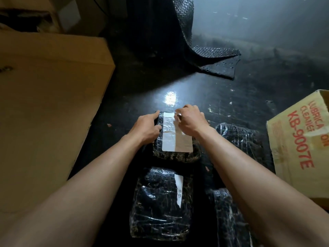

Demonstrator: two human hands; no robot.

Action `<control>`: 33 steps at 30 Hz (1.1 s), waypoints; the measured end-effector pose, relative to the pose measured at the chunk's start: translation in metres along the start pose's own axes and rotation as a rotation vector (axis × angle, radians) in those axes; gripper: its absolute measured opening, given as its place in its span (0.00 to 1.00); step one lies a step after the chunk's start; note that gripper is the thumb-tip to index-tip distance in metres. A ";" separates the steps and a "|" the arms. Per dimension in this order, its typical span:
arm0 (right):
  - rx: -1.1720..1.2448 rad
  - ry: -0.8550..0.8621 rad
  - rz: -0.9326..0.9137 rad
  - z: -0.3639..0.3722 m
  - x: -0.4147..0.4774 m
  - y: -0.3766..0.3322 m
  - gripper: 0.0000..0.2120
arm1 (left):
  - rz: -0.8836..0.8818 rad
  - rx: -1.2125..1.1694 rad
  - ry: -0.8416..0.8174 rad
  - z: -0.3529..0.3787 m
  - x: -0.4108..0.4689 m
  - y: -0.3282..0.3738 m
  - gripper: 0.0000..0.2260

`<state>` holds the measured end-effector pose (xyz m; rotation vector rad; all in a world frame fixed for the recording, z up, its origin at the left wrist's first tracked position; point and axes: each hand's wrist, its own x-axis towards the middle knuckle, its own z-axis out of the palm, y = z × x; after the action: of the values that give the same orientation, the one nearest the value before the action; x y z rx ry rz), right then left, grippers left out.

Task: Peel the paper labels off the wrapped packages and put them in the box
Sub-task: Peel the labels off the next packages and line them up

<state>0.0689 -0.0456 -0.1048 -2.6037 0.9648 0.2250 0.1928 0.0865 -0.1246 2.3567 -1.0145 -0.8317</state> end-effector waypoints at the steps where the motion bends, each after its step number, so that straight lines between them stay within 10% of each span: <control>1: -0.012 -0.012 -0.013 -0.001 0.004 0.000 0.12 | -0.004 -0.011 -0.001 0.000 0.001 -0.001 0.30; 33: 0.347 -0.088 -0.081 -0.010 0.048 0.007 0.07 | -0.098 -0.130 -0.057 -0.003 0.001 0.000 0.30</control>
<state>0.1003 -0.0833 -0.1099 -2.2891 0.7877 0.1355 0.1954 0.0859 -0.1227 2.2989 -0.8460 -0.9755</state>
